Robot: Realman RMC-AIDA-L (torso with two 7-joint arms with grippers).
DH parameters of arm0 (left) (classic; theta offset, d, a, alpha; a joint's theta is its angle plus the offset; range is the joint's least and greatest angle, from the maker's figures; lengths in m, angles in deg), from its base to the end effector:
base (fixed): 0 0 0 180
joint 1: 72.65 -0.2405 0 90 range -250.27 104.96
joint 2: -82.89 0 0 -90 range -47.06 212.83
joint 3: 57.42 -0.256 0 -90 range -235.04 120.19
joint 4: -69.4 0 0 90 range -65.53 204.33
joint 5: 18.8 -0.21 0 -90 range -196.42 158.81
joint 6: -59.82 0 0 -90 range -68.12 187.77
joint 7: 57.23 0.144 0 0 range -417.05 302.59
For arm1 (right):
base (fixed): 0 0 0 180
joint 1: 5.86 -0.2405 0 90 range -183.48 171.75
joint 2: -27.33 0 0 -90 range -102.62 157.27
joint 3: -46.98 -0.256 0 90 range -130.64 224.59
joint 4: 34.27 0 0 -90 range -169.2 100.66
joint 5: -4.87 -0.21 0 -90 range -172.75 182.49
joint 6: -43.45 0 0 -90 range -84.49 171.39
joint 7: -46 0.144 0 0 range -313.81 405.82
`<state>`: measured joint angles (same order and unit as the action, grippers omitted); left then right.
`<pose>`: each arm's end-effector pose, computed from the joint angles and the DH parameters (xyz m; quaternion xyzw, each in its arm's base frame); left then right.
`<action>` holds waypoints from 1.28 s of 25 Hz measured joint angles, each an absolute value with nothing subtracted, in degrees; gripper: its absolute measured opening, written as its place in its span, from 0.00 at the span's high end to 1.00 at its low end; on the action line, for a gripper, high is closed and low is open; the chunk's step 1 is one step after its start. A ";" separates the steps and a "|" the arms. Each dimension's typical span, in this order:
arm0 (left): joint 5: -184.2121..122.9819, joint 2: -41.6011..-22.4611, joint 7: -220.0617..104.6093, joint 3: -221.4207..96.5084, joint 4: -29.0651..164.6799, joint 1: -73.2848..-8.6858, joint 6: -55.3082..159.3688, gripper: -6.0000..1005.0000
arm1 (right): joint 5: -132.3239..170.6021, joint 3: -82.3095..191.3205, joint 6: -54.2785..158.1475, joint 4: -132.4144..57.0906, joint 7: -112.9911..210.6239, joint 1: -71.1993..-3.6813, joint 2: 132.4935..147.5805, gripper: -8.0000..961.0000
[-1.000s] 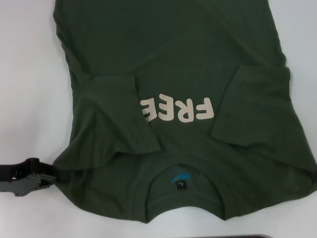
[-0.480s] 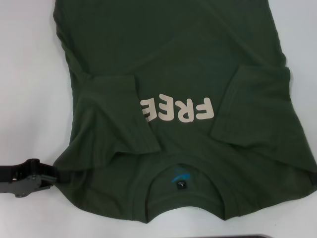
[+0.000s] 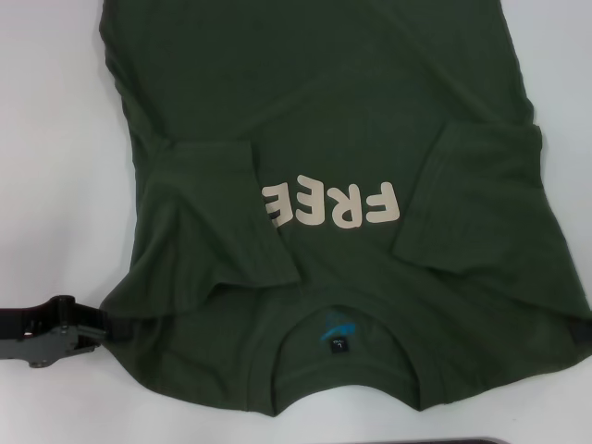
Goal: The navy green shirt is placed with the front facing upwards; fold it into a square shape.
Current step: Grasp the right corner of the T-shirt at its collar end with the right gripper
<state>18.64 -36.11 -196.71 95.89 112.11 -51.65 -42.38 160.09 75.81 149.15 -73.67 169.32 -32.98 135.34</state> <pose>-0.3435 0.2328 0.0131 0.6528 0.7479 0.1192 0.0174 0.3655 0.2505 0.0786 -0.7732 0.6332 -0.0331 0.0069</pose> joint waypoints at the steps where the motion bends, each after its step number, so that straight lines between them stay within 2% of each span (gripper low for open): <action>1: 18.63 -36.11 -196.71 95.89 112.11 -51.65 -42.38 0.96 | 160.09 75.81 149.16 -73.66 169.31 -33.12 135.41 0.08; 12: 18.64 -36.05 -196.71 95.85 112.11 -51.65 -42.39 0.96 | 160.32 75.95 149.24 -72.84 169.38 -33.72 135.59 0.08; 23: 18.64 -36.02 -196.71 95.86 112.11 -51.65 -42.39 0.96 | 160.70 75.67 149.14 -73.21 169.93 -33.22 134.80 0.08; 32: 18.64 -36.02 -196.71 95.86 112.11 -51.65 -42.39 0.96 | 160.70 75.89 148.99 -72.94 169.93 -33.37 135.09 0.08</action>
<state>18.64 -36.02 -196.71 95.86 112.11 -51.65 -42.39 160.70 75.89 148.99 -72.94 169.93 -33.37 135.09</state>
